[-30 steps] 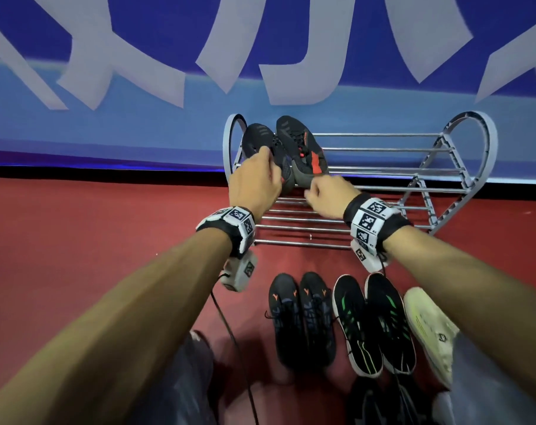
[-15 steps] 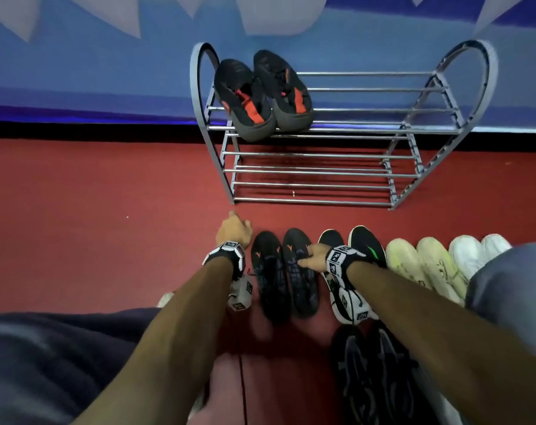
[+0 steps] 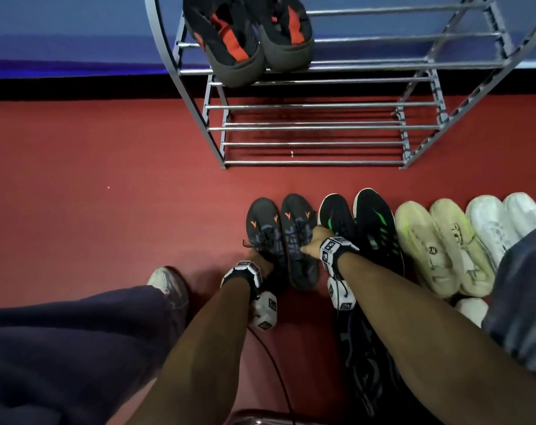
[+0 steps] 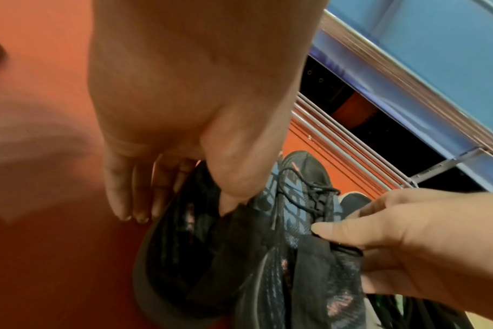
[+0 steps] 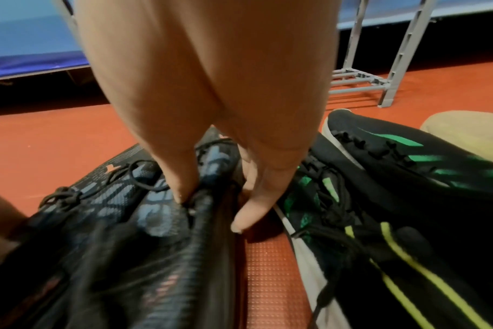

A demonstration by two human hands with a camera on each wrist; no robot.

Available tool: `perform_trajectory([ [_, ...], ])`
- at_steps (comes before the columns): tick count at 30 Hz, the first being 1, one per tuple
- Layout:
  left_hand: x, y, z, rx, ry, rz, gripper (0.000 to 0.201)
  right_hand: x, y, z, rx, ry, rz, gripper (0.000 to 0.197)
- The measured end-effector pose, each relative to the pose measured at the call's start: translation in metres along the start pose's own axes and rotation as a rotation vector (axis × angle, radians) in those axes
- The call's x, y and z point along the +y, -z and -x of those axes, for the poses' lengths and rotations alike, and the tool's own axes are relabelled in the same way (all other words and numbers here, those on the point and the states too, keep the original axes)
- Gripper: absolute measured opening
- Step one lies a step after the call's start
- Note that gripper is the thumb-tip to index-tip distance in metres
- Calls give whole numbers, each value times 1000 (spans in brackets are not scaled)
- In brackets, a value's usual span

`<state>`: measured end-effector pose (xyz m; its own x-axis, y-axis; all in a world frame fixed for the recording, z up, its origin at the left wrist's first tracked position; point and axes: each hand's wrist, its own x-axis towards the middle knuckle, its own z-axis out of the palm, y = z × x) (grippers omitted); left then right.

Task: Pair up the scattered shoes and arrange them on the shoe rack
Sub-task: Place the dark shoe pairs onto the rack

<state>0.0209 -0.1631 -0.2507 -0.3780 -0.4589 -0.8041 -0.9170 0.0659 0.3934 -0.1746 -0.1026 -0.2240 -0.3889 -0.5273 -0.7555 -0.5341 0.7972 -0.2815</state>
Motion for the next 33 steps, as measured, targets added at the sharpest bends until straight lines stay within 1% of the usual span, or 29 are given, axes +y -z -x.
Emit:
perform_trajectory([
  [1, -2, 1, -1, 4, 16, -3, 45, 1, 0, -1, 4, -1, -28, 33],
  [3, -8, 3, -3, -14, 56, -18, 37, 2, 3, 0, 4, 1, -87, 38],
  [4, -5, 6, -1, 8, 60, -3, 35, 2, 4, 2, -6, -6, -103, 38],
  [6, 2, 13, 12, 15, 56, 10, 44, 3, 6, 2, -12, -16, -138, 38],
  [7, 8, 16, 19, -24, 36, 28, 48, 2, 10, 3, -6, -6, -143, 38],
  [8, 15, 18, 26, -72, 3, 6, 47, 1, 15, 8, 1, 1, -151, 38],
  [10, 30, 24, 39, -79, -17, 92, 44, 2, 25, 16, 20, 18, -157, 36],
  [12, 50, 28, 57, -130, -123, 31, 47, 2, 38, 30, 46, 51, -161, 31],
  [13, 62, 32, 70, -106, -186, 15, 47, 4, 46, 37, 80, 64, -162, 31],
  [15, 85, 44, 89, -36, -216, 81, 46, 3, 65, 55, 160, 76, -168, 34],
  [17, 106, 56, 116, 30, -270, 104, 50, 1, 88, 77, 232, 76, -166, 35],
  [18, 112, 62, 123, 34, -287, 108, 49, -3, 99, 87, 251, 80, -170, 36],
  [20, 126, 79, 151, 87, -350, 119, 40, -11, 124, 116, 309, 97, -205, 37],
  [22, 140, 95, 177, 149, -408, 166, 36, -19, 146, 147, 386, 120, -257, 39],
  [24, 162, 111, 216, 199, -459, 213, 34, -28, 169, 178, 471, 156, -308, 40],
  [26, 183, 131, 251, 257, -507, 248, 27, -36, 193, 209, 535, 226, -387, 39],
  [27, 195, 141, 270, 291, -533, 259, 31, -40, 207, 222, 551, 271, -426, 35],
  [28, 202, 153, 278, 323, -551, 286, 35, -44, 221, 239, 576, 322, -458, 28],
  [30, 217, 175, 288, 397, -599, 378, 37, -47, 248, 268, 627, 437, -588, 15],
  [32, 232, 190, 285, 502, -601, 478, 45, -47, 269, 290, 658, 554, -771, 17],
  [33, 241, 195, 285, 551, -602, 486, 46, -45, 277, 297, 667, 607, -850, 19],
])
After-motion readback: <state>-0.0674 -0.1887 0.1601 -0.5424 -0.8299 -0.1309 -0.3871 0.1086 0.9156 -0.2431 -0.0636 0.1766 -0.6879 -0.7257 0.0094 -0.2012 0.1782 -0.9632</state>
